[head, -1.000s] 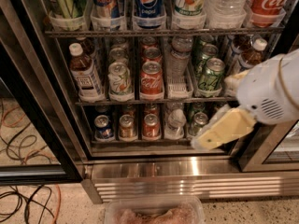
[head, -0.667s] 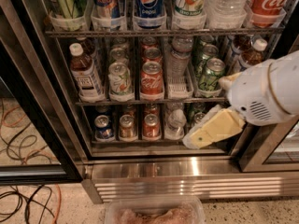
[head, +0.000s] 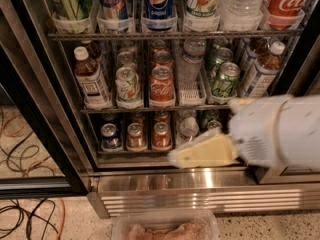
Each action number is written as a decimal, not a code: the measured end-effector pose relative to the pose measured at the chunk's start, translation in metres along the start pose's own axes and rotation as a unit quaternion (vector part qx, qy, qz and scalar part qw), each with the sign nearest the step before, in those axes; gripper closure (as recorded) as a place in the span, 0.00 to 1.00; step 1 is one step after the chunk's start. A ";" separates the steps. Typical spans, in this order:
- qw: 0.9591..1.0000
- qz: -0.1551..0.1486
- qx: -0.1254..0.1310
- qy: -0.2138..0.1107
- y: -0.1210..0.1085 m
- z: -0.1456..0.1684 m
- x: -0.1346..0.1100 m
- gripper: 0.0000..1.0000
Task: Pick redbull can from top shelf of fridge
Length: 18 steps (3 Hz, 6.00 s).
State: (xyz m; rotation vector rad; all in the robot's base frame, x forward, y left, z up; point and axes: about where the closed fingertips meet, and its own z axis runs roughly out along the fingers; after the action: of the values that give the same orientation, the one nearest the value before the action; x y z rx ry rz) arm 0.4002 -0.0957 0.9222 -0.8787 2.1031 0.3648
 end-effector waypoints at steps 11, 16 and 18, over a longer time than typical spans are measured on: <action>0.864 0.306 0.244 -0.317 -0.106 -0.007 -0.063 0.00; 0.891 0.162 0.214 -0.365 0.006 0.087 -0.116 0.00; 0.874 0.113 0.246 -0.403 0.024 0.096 -0.145 0.00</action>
Offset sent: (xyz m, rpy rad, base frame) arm -0.0091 0.0488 -0.0353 0.1805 0.1114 -0.1293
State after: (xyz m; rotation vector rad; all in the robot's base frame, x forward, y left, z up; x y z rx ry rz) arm 0.5004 0.0389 0.9731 -0.1142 1.3949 0.2348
